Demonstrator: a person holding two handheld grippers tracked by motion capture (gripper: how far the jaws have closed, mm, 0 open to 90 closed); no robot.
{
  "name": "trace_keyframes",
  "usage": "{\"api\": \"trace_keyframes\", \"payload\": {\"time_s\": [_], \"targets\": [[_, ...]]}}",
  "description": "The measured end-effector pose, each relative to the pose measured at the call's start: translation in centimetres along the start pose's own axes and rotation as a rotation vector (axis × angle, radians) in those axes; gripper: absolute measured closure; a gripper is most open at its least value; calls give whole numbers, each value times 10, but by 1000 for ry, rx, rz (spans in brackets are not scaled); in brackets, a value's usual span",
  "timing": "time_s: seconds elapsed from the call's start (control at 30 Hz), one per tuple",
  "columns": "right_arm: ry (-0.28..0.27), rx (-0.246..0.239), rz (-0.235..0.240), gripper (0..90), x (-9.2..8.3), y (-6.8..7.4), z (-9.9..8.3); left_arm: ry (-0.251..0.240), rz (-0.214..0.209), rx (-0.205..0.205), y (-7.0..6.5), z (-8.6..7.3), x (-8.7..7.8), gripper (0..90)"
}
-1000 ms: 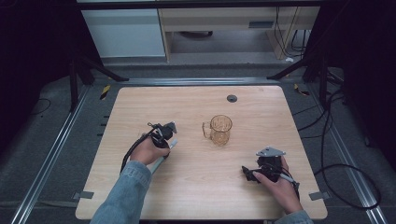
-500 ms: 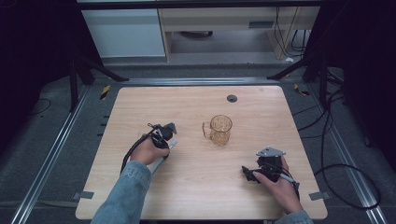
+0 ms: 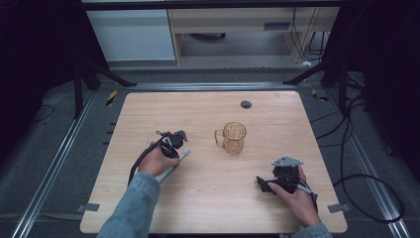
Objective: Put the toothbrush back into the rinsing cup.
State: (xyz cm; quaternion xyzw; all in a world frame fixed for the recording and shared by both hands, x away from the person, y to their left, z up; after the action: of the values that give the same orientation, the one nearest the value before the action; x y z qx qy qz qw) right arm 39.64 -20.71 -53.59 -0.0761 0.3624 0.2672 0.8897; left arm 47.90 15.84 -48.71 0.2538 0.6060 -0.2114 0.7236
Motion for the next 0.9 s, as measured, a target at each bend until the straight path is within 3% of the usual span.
{"api": "trace_keyframes", "payload": {"time_s": [0.53, 0.9], "targets": [[0, 0, 1, 7, 0, 0, 0, -100, 31, 2, 2, 3, -31, 786], [1, 2, 1, 7, 0, 0, 0, -157, 10, 8, -3, 13, -47, 786]]}}
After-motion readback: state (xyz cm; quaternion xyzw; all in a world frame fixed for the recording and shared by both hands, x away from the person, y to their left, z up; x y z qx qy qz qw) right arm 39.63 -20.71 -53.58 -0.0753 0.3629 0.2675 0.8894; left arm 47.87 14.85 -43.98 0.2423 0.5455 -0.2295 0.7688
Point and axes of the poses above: each handheld gripper's, and its own axes: x roughly forward along the jaws, z roughly out of its top, y roughly to its left, the point moved 3 cm from there along x, roughly forward along the jaws, and after that the axes turned 5 degrees about z, right-handed, at the moved point
